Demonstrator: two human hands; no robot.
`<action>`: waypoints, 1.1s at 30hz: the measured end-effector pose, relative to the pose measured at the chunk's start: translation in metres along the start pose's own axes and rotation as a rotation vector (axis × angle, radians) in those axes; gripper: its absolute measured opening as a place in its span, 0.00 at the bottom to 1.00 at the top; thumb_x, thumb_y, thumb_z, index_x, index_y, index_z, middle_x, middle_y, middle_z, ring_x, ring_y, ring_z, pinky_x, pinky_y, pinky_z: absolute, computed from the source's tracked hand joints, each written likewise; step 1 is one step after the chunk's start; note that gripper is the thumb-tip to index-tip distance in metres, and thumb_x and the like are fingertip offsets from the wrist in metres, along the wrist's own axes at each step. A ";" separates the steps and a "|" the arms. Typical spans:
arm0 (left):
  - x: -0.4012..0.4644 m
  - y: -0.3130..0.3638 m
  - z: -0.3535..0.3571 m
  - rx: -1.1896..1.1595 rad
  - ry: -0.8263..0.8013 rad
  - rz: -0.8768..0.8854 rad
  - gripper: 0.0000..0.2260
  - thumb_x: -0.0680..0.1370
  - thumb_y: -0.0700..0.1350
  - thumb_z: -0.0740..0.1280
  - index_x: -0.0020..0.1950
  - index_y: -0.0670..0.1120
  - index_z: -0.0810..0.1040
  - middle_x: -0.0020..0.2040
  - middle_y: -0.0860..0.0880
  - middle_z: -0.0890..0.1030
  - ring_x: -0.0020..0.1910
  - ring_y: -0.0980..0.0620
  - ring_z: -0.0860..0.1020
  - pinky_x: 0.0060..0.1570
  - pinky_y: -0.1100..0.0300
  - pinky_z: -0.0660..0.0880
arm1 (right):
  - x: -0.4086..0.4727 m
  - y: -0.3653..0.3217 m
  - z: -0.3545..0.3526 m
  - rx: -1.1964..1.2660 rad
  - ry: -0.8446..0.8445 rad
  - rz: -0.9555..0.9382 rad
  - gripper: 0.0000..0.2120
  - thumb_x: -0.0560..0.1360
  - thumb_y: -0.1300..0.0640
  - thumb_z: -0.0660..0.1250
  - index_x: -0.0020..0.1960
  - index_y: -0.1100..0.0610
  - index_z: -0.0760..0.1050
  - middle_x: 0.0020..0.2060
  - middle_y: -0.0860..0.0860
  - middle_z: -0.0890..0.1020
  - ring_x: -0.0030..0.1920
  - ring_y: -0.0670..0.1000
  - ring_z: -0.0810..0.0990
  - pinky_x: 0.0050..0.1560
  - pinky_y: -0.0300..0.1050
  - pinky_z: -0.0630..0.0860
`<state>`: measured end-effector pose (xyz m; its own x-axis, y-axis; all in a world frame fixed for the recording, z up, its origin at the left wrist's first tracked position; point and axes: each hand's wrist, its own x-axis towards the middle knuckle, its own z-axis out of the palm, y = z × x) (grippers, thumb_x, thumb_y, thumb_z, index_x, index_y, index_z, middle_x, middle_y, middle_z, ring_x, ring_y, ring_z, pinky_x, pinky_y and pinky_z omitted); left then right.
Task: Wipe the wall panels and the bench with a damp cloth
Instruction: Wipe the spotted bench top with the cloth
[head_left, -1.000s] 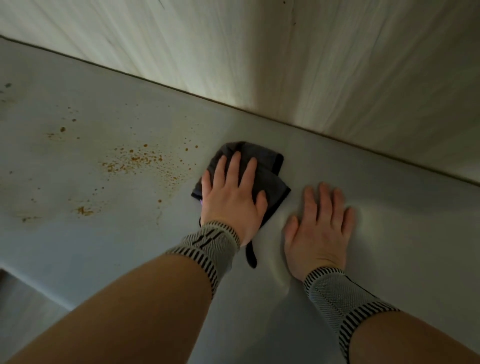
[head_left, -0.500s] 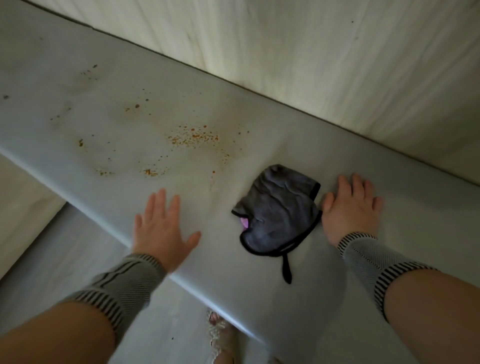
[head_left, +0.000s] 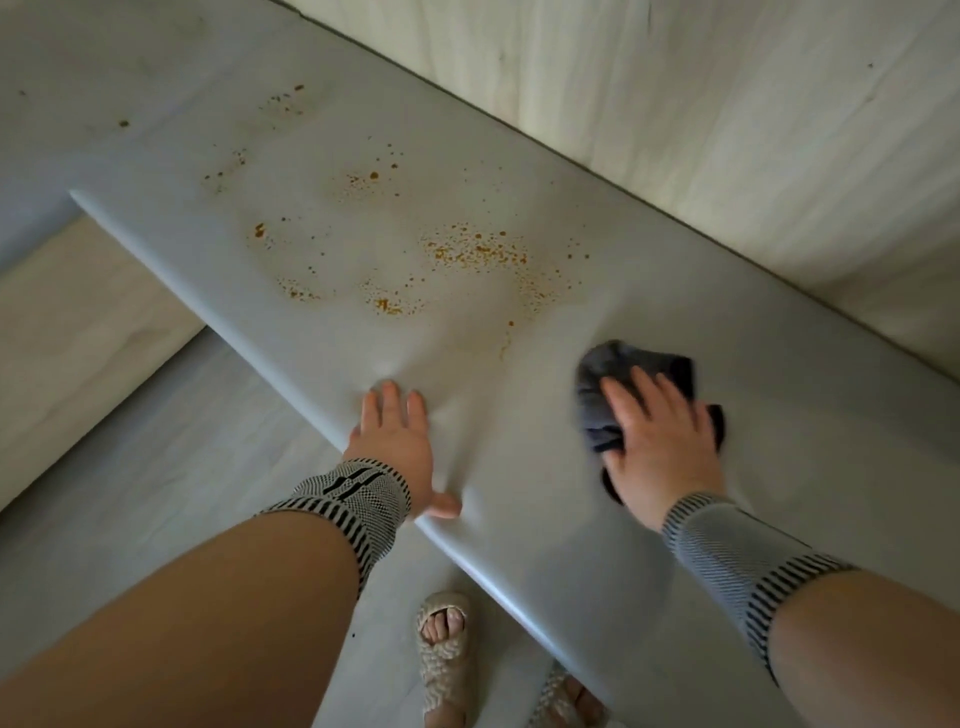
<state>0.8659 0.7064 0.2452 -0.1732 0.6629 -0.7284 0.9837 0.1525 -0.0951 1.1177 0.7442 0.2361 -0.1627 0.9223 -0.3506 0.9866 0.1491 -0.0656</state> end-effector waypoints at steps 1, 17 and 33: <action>0.001 0.000 0.001 0.001 0.007 -0.004 0.64 0.66 0.67 0.74 0.77 0.40 0.31 0.77 0.36 0.32 0.78 0.35 0.37 0.77 0.43 0.52 | 0.001 0.006 -0.004 0.049 -0.001 0.100 0.33 0.76 0.44 0.60 0.78 0.45 0.51 0.79 0.50 0.51 0.78 0.54 0.48 0.75 0.59 0.50; 0.004 -0.003 0.005 -0.041 0.018 0.035 0.64 0.66 0.67 0.75 0.78 0.42 0.31 0.77 0.38 0.29 0.77 0.37 0.35 0.77 0.41 0.52 | -0.021 -0.027 0.012 0.051 0.012 -0.062 0.29 0.72 0.48 0.68 0.71 0.51 0.67 0.73 0.56 0.67 0.74 0.60 0.63 0.71 0.66 0.59; 0.006 -0.006 0.010 -0.048 0.019 0.060 0.63 0.67 0.68 0.73 0.78 0.42 0.29 0.76 0.38 0.27 0.77 0.37 0.32 0.77 0.41 0.49 | -0.010 -0.027 0.011 -0.011 0.002 0.049 0.32 0.74 0.43 0.54 0.76 0.52 0.62 0.76 0.56 0.62 0.75 0.61 0.59 0.71 0.66 0.57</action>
<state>0.8592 0.7026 0.2347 -0.1148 0.6854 -0.7190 0.9890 0.1466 -0.0182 1.0926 0.7267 0.2312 -0.1144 0.9292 -0.3515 0.9934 0.1078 -0.0384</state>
